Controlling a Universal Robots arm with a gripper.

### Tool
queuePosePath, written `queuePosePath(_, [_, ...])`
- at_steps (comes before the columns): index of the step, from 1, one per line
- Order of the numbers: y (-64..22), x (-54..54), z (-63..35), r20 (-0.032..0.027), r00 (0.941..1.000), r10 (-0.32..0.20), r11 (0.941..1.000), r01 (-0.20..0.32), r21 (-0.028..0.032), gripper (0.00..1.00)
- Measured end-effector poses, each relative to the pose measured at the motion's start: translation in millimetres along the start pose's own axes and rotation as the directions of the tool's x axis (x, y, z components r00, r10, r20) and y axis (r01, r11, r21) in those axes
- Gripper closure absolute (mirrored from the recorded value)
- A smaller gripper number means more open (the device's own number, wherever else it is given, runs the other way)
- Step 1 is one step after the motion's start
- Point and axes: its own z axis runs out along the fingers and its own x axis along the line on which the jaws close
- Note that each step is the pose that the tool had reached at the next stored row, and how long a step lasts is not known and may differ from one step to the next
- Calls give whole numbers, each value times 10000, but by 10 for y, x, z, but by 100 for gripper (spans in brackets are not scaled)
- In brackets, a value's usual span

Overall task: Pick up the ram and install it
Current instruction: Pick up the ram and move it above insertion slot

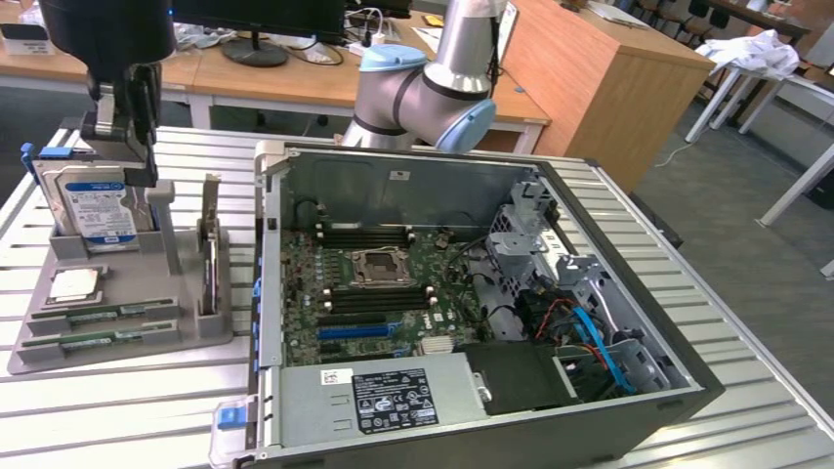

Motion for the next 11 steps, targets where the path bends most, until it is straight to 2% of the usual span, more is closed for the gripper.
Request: queuePosePath(11, [0, 0, 3, -21, 9982, -600, 9982, 600, -14, 90])
